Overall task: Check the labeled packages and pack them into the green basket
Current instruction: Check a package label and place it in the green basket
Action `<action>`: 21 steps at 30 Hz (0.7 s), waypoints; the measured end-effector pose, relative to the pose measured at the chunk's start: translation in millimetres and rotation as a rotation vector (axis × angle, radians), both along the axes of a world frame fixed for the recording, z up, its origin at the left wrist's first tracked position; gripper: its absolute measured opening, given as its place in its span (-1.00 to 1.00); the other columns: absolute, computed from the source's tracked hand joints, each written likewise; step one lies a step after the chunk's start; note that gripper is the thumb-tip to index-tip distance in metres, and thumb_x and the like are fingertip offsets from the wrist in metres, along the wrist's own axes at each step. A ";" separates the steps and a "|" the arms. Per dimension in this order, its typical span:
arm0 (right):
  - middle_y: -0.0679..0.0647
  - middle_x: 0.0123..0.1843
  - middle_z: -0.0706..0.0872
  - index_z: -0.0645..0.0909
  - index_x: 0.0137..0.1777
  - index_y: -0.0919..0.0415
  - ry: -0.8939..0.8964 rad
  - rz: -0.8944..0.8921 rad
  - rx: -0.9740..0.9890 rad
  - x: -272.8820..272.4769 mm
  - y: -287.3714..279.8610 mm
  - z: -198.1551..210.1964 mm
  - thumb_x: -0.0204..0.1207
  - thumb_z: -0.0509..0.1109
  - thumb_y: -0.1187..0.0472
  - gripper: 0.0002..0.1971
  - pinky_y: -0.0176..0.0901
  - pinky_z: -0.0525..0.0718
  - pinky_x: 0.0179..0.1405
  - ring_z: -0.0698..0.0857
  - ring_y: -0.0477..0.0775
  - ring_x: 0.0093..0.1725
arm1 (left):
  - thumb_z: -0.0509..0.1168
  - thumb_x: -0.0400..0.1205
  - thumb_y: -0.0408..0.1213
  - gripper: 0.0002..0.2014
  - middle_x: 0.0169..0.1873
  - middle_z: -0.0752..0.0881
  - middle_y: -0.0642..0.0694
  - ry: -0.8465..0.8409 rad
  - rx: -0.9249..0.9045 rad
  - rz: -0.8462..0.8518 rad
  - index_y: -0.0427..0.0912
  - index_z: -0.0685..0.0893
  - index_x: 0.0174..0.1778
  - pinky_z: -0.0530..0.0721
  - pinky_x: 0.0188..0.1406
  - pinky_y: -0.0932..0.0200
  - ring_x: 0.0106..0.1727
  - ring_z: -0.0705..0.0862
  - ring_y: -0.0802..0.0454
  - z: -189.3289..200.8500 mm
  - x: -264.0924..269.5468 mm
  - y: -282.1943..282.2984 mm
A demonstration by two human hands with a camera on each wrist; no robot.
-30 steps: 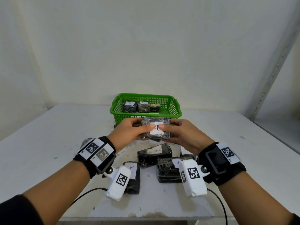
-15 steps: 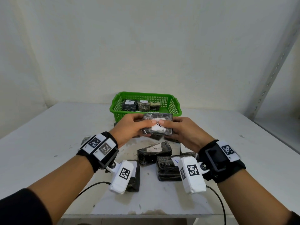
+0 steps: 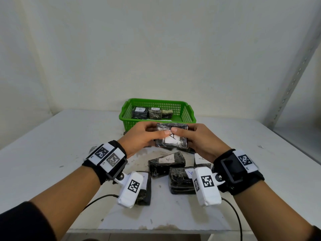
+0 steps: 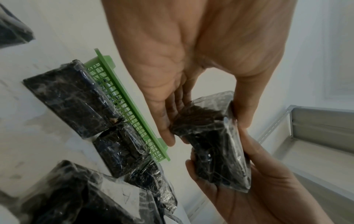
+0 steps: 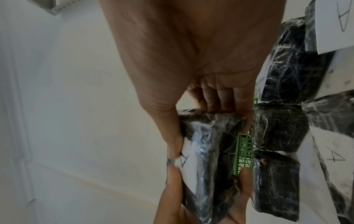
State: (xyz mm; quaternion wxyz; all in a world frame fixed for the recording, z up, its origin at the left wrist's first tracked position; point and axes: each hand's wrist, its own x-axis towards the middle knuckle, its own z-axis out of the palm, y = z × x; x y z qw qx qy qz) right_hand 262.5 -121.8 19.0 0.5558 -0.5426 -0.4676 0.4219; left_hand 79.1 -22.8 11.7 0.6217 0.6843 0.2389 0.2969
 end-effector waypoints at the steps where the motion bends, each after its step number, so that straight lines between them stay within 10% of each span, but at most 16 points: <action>1: 0.22 0.19 0.88 0.82 0.22 0.28 -0.008 -0.004 0.006 -0.1 0.7 -0.6 0.33 0.68 0.09 -0.53 0.21 0.63 0.51 0.82 0.24 0.28 | 0.66 0.33 -0.11 -0.40 0.20 0.75 -0.32 0.000 0.010 0.005 -0.24 0.71 0.27 0.62 0.33 -0.36 0.25 0.71 -0.37 0.3 -0.7 0.1; 5: 0.14 0.17 0.90 0.79 0.24 0.23 -0.034 -0.004 -0.004 -1.6 0.1 2.1 0.41 0.64 0.23 -0.61 -0.02 0.74 0.32 0.85 0.10 0.19 | 0.64 0.37 -0.24 -0.55 0.10 0.82 -0.19 0.018 0.099 0.040 -0.15 0.76 0.18 0.71 0.26 -0.16 0.19 0.77 -0.24 1.8 -2.0 0.2; 11: 0.22 0.06 0.87 0.73 0.31 0.18 0.017 0.003 -0.173 1.4 -6.4 8.0 0.51 0.50 -0.20 -0.47 0.14 0.81 0.25 0.87 0.28 0.08 | 0.63 0.36 -0.42 -0.40 0.18 0.79 -0.04 0.005 0.239 0.047 -0.11 0.64 0.33 0.68 0.33 0.05 0.23 0.75 0.06 2.2 -4.6 1.3; 15: 0.32 0.06 0.87 0.72 0.28 0.34 0.089 -0.013 -0.167 1.1 -6.4 4.4 0.62 0.51 0.04 -0.61 0.00 0.89 -0.01 0.88 0.28 -0.01 | 0.66 0.32 -0.41 -0.29 0.25 0.74 0.01 0.018 0.322 0.022 -0.06 0.58 0.39 0.67 0.32 0.09 0.27 0.72 0.10 0.7 -3.5 1.8; 19: 0.24 0.08 0.88 0.74 0.27 0.38 0.106 -0.004 -0.100 4.9 -6.1 0.6 0.59 0.54 0.17 -0.65 -0.06 0.86 0.09 0.88 0.16 0.00 | 0.64 0.35 -0.06 -0.30 0.28 0.73 -0.08 0.010 0.101 -0.021 -0.07 0.59 0.41 0.72 0.23 -0.05 0.26 0.75 -0.04 -1.0 0.5 -2.7; 21: 0.23 0.11 0.89 0.73 0.29 0.35 0.102 -0.006 -0.080 6.5 -5.9 -0.7 0.57 0.56 0.19 -0.65 -0.01 0.83 0.18 0.89 0.18 0.04 | 0.51 0.51 -0.19 -0.51 0.24 0.75 -0.22 -0.028 -0.002 -0.017 -0.24 0.65 0.35 0.73 0.22 -0.11 0.23 0.76 -0.15 -0.7 2.7 -4.7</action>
